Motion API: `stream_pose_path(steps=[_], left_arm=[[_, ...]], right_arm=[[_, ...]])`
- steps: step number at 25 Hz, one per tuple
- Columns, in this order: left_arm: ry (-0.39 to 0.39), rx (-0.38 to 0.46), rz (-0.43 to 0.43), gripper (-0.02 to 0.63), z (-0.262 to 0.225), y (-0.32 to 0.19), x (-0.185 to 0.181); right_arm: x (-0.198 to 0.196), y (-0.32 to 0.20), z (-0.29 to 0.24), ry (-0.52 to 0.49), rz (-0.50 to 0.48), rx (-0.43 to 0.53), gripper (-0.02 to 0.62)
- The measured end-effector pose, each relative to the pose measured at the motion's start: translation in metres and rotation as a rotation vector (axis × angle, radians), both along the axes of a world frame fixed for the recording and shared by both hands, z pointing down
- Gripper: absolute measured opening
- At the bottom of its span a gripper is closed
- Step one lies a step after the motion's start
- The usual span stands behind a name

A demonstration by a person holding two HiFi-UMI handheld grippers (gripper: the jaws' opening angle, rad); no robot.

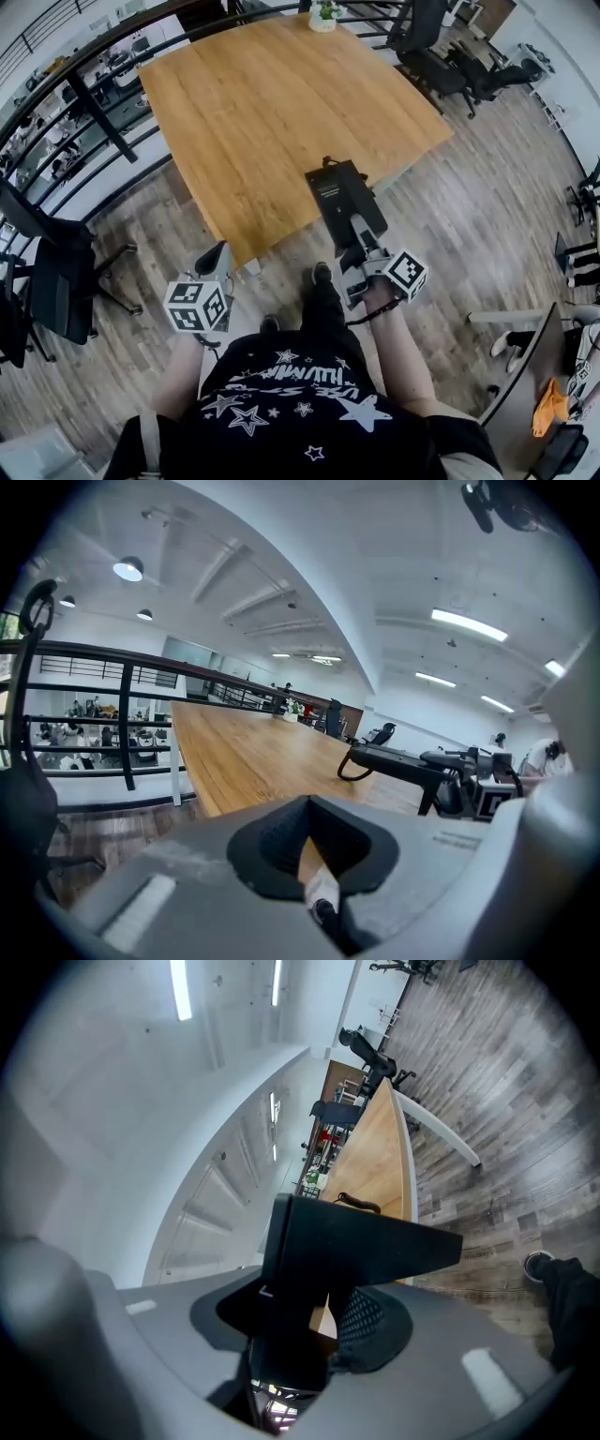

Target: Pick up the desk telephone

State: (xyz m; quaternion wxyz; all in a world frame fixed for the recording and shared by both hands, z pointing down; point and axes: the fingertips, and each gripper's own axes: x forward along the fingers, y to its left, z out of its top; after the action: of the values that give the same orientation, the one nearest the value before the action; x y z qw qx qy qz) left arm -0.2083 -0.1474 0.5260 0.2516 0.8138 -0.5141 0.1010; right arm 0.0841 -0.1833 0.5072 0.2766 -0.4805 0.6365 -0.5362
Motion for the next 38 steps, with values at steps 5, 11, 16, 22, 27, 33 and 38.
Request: stream_pose_path(steps=[5,11,16,22,27,33,38], left_arm=[[0.002,-0.010,0.078,0.002,0.011,0.021,0.002],[0.017,-0.016,0.126,0.002,0.015,0.033,0.017],[0.028,-0.010,0.135,0.002,0.007,0.034,0.031],[0.028,0.001,0.145,0.002,-0.007,0.044,0.050],[0.019,0.008,0.152,0.002,-0.011,0.073,0.068],[0.012,0.020,0.146,0.002,-0.021,0.112,0.078],[0.009,0.030,0.124,0.002,-0.027,0.148,0.080]], right_arm=[[0.002,0.052,0.000,-0.023,0.059,0.010,0.189],[0.014,0.079,-0.004,-0.027,0.100,0.018,0.189],[0.022,0.080,-0.005,-0.041,0.115,0.027,0.190],[0.025,0.101,-0.008,-0.055,0.102,0.026,0.190],[0.034,0.134,-0.006,-0.052,0.077,0.032,0.190],[0.037,0.165,-0.015,-0.050,0.040,0.053,0.190],[0.033,0.195,-0.024,-0.056,-0.005,0.079,0.190]])
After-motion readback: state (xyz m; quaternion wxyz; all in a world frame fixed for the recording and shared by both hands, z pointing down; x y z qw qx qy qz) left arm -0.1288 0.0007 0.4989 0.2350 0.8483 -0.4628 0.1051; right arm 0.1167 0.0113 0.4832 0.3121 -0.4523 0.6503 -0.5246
